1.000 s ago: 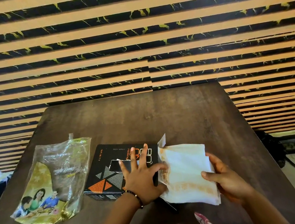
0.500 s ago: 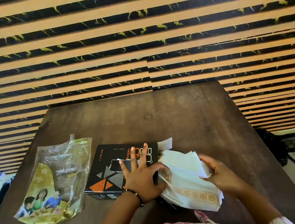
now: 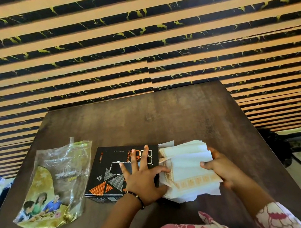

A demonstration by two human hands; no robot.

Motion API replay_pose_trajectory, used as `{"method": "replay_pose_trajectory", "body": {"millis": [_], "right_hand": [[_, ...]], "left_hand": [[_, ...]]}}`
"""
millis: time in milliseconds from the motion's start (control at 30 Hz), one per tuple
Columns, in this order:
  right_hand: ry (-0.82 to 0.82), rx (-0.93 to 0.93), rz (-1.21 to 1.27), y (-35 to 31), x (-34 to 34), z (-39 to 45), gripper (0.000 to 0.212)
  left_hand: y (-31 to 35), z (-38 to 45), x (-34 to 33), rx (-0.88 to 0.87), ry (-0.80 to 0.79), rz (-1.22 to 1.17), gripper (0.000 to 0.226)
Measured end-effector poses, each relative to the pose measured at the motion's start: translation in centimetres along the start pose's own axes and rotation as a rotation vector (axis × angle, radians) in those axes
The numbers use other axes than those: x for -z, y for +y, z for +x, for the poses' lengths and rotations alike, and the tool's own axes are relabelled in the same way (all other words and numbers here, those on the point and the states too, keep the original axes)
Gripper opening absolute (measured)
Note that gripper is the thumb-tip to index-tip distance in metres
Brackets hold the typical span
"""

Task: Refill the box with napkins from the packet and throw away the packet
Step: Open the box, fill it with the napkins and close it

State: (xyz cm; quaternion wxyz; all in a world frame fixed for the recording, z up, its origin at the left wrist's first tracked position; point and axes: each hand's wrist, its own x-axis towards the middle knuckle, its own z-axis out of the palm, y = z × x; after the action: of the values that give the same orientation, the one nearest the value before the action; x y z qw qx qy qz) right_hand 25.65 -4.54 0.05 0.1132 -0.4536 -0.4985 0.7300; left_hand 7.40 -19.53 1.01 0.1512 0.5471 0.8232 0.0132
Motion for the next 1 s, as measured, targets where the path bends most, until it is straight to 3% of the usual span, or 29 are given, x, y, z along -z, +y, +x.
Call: {"method": "replay_pose_trajectory", "body": {"millis": [367, 533, 667, 767, 1000], "right_hand": [[0.098, -0.05, 0.259, 1.3, -2.4, 1.6, 0.042], [0.13, -0.029, -0.002, 2.6, -2.1, 1.1, 0.043], [0.077, 0.028, -0.174, 2.2, -2.2, 1.1, 0.042], [0.084, 0.016, -0.187, 1.6, -2.8, 1.3, 0.038], [0.206, 0.014, -0.393, 1.3, -5.9, 1.4, 0.061]], "left_hand": [[-0.3, 0.3, 0.3, 0.003, -0.008, -0.041, 0.041], [-0.7, 0.4, 0.3, -0.011, -0.043, -0.046, 0.048], [-0.1, 0.3, -0.1, 0.043, 0.038, -0.064, 0.068], [0.4, 0.3, -0.6, 0.1, 0.083, 0.02, 0.063], [0.8, 0.7, -0.4, 0.11, 0.064, 0.058, 0.07]]}}
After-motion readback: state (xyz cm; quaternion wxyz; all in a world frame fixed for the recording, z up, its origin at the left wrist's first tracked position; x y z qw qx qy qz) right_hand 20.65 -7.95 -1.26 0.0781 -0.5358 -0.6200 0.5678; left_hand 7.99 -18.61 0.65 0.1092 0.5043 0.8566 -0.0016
